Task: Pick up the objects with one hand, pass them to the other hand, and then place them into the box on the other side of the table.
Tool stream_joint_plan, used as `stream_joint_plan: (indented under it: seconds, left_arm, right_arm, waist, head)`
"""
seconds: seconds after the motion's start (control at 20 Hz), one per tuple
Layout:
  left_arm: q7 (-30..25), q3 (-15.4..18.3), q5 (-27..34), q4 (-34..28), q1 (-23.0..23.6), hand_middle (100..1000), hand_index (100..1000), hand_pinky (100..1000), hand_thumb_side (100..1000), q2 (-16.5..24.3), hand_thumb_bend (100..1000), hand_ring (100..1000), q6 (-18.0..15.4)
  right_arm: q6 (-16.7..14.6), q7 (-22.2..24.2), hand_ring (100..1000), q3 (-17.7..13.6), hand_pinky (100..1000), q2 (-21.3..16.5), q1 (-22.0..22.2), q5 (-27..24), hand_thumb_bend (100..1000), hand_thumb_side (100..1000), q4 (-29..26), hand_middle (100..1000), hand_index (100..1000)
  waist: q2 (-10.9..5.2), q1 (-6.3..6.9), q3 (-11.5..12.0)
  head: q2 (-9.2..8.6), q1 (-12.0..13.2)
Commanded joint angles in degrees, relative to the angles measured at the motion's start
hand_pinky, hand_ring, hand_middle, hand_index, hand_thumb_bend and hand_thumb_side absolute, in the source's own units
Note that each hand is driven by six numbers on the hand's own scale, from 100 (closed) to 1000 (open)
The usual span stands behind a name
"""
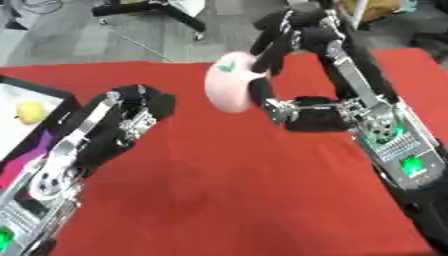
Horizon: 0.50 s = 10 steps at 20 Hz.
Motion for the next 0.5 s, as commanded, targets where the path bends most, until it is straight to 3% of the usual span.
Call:
stream_joint_plan:
  seconds: [0.05, 0.5]
  left_arm:
    - [-3.9, -1.3, 2.9, -1.1, -1.4, 597, 635, 938, 788, 0.2, 370, 739, -2.0]
    - [-9.8, -2.3, 8.5, -1.1, -0.8, 593, 622, 945, 775, 1.0, 379, 737, -6.4]
  right_arm:
    - [-0.2, 2.6, 563, 0.6, 743, 0.2, -0.8, -2.4, 100, 100, -2.1, 331, 373]
    - [-0.8, 5.7, 562, 1.6, 753, 0.4, -0.2, -4.2, 100, 100, -2.0, 327, 372]
  waist:
    - [-0.70, -0.04, 0.0]
    - [-0.52, -0.02, 0.0]
  head:
    - [0.40, 0.4]
    - [0.79, -0.2]
